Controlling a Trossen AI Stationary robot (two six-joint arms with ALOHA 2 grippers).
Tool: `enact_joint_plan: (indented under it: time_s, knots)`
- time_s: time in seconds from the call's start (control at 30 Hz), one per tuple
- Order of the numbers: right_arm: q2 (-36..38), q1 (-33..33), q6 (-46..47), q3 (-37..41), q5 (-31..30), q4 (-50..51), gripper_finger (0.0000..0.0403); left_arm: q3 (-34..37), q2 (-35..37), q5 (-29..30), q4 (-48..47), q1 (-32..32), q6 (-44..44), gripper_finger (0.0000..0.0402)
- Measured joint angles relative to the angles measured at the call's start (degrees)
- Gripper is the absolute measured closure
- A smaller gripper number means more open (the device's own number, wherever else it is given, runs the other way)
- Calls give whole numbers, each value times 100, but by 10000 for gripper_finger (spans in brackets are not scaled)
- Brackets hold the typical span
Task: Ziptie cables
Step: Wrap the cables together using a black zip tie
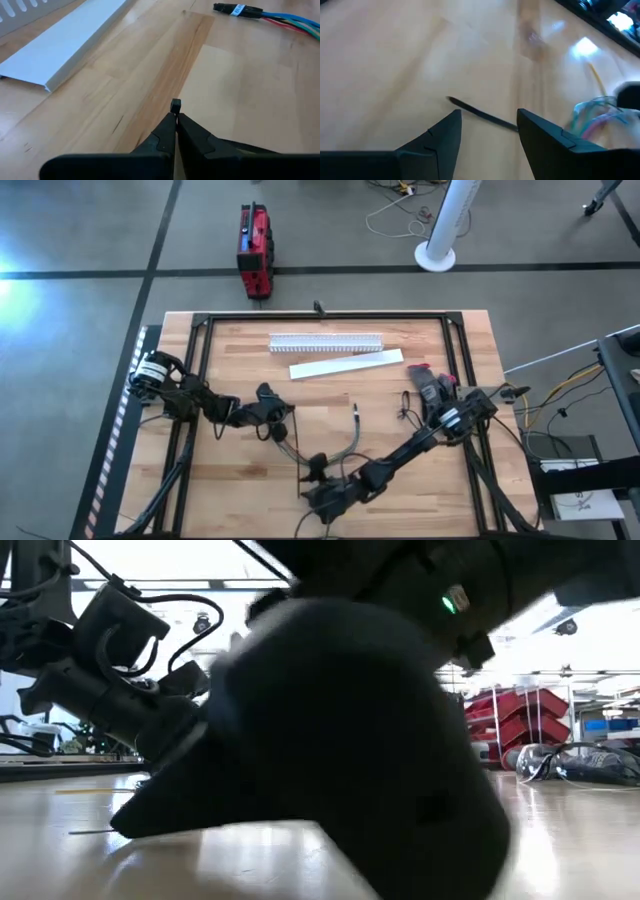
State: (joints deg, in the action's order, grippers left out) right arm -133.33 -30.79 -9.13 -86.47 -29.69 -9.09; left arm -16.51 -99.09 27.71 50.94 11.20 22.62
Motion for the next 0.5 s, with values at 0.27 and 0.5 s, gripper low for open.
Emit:
enact_joint_plan:
  time_s: [0.27, 0.5]
  knots:
    - [-130, 105, -236, -660, 239, 1188, 224, -19, 2, -23, -43, 1, 191, 402]
    - [-126, 221, -985, -720, 545, 1366, 224, -73, 2, -176, -48, 1, 82, 402]
